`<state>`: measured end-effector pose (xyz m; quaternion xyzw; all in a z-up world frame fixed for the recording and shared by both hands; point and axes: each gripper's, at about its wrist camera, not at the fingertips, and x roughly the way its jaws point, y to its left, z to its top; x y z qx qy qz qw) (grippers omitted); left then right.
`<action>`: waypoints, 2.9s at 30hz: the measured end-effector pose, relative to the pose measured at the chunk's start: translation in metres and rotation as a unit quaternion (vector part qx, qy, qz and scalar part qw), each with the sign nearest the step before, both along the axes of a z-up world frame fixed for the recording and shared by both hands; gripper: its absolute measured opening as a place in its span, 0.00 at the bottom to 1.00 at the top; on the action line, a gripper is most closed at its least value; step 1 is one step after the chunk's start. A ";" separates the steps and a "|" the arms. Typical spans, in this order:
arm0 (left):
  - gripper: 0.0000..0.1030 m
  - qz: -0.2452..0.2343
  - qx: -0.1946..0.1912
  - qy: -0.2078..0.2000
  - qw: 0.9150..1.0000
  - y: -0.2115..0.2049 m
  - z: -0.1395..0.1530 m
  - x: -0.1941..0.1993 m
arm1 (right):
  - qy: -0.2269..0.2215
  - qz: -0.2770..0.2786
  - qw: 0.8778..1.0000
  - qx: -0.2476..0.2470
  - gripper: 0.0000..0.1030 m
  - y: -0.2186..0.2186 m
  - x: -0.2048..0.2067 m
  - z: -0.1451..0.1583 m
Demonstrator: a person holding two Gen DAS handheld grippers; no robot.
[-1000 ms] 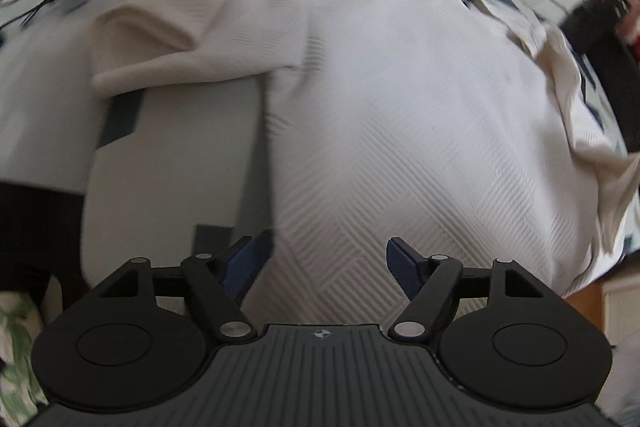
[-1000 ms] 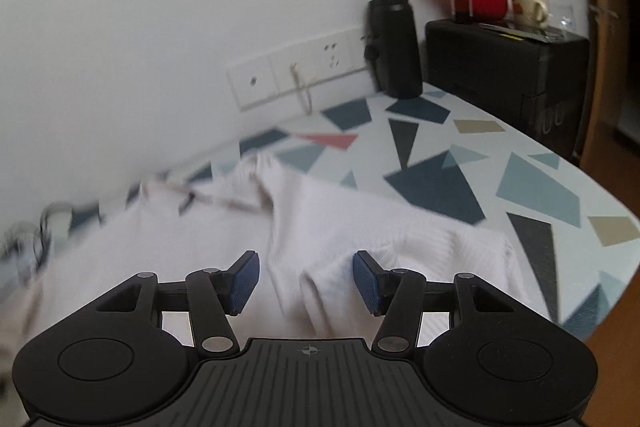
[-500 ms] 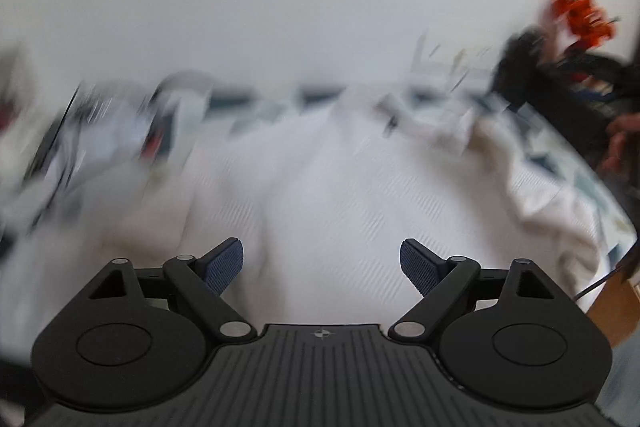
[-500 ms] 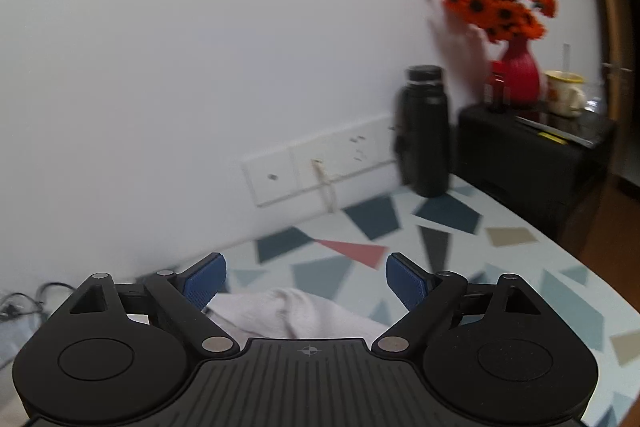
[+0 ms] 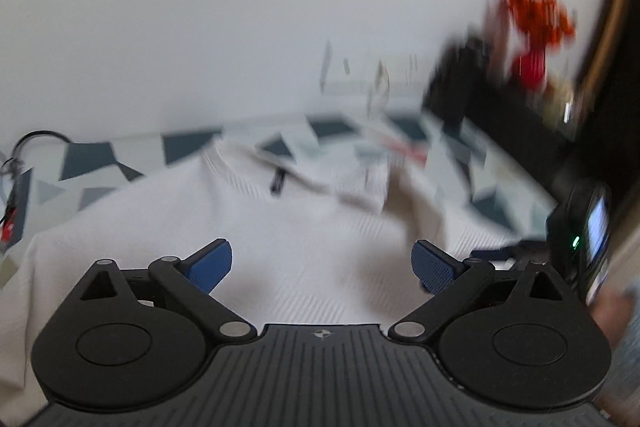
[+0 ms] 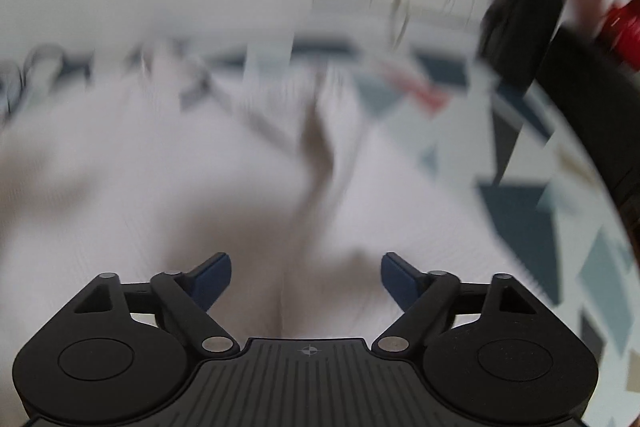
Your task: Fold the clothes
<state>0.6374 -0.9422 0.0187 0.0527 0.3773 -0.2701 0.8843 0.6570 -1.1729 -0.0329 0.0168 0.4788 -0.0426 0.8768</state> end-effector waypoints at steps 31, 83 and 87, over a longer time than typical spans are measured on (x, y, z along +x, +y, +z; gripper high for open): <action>1.00 -0.014 0.141 0.113 0.983 -0.083 -0.118 0.091 | -0.094 -0.088 0.987 0.098 0.72 -0.190 0.063 0.023; 1.00 -0.010 0.114 0.073 0.991 -0.089 -0.122 0.095 | -0.188 -0.415 0.883 0.115 0.50 -0.329 -0.014 0.043; 0.94 -0.022 0.113 0.093 0.989 -0.099 -0.114 0.115 | -0.192 -0.332 0.915 0.127 0.54 -0.298 -0.003 0.037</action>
